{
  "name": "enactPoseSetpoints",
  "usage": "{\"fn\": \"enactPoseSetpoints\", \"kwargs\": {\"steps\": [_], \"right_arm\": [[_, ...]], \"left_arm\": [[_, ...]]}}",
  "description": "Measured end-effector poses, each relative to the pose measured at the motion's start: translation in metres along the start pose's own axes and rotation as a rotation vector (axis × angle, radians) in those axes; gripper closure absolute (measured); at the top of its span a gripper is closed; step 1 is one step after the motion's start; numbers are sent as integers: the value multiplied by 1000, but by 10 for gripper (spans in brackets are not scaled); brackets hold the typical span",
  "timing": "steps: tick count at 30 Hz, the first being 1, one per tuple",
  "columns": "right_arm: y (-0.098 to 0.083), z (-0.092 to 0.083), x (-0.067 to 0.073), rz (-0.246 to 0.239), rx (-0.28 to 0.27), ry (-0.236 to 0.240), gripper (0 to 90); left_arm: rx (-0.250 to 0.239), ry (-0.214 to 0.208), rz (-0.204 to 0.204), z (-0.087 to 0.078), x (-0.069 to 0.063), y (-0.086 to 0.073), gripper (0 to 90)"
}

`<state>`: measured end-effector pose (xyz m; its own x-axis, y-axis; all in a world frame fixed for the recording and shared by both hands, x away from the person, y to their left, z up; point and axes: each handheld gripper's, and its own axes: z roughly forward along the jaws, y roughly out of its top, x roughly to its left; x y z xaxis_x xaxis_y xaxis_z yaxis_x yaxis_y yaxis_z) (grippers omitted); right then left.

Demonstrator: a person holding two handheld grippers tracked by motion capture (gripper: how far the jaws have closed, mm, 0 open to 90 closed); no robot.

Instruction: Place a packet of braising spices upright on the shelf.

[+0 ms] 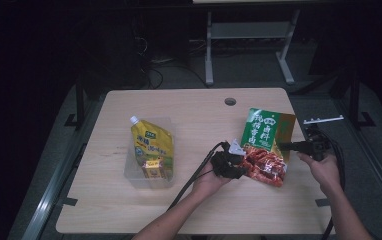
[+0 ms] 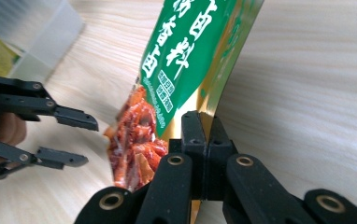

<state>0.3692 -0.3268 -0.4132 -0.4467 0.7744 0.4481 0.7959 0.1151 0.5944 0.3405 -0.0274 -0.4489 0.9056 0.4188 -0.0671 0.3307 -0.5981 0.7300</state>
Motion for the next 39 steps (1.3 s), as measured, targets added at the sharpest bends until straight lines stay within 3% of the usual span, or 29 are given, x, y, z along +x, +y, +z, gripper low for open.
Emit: {"fn": "enactPoseSetpoints", "kwargs": {"steps": [7,19,30,39], "right_arm": [[3,-8,12,-64,-32,36,897],[14,-22,45,-187,-72,81,898],[21,-26,66,-254,-82,100,898],[28,-28,80,-291,-90,92,899]], "left_arm": [[-22,-4,-20,-15,-3,-9,518],[-41,-28,10,-36,-17,-22,417],[-71,-29,48,-46,-28,-31,331],[-96,-51,44,-58,-32,-38,285]]}}
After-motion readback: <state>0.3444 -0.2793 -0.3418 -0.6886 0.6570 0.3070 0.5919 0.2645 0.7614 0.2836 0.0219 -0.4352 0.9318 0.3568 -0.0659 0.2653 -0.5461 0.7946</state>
